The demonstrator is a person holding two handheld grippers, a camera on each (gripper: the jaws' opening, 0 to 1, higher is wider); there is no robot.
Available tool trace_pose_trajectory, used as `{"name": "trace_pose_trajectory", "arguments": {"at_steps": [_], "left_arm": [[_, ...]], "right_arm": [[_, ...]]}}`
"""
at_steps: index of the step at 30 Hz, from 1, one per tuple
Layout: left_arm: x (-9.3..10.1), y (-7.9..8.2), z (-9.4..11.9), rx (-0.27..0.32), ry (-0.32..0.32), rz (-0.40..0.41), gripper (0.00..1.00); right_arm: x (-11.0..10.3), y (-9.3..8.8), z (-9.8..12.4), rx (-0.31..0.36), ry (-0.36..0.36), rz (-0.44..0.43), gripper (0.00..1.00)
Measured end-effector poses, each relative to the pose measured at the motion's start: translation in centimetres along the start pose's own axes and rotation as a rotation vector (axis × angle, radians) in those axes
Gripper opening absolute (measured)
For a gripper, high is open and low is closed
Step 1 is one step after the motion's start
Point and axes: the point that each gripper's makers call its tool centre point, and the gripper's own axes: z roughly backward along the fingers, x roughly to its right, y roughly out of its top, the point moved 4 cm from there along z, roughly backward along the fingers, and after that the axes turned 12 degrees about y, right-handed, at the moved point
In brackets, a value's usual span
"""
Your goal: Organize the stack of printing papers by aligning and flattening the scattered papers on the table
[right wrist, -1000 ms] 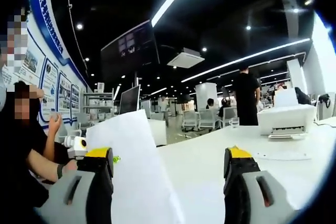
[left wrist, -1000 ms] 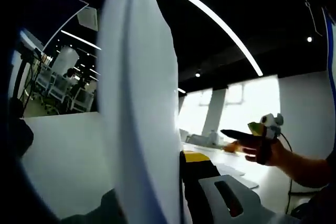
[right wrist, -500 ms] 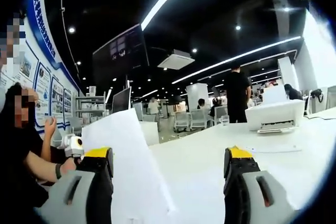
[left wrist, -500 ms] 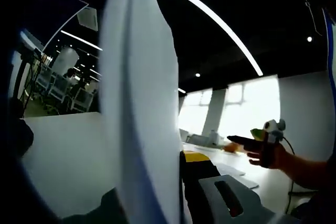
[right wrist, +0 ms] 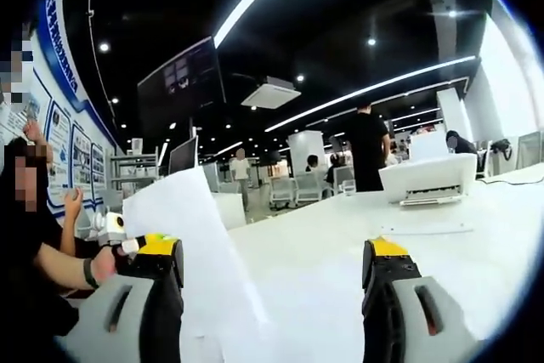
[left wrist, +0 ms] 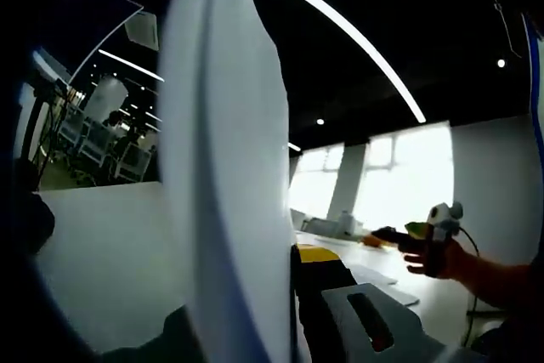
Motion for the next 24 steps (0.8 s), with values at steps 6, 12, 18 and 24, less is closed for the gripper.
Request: {"name": "trace_pose_trajectory", "arguments": {"at_steps": [6, 12, 18, 24], "left_arm": [[0.0, 0.0, 0.0, 0.000, 0.001, 0.002, 0.06], [0.0, 0.0, 0.0, 0.000, 0.001, 0.000, 0.06], [0.0, -0.1, 0.0, -0.005, 0.003, -0.005, 0.06], [-0.1, 0.0, 0.1, 0.000, 0.004, -0.003, 0.06]], "right_arm": [[0.3, -0.1, 0.4, 0.004, -0.014, -0.008, 0.82], [1.0, -0.9, 0.6, -0.033, -0.036, 0.012, 0.82], [1.5, -1.3, 1.2, -0.042, -0.049, 0.018, 0.82], [1.9, -1.8, 1.6, -0.041, -0.056, 0.007, 0.81]]}}
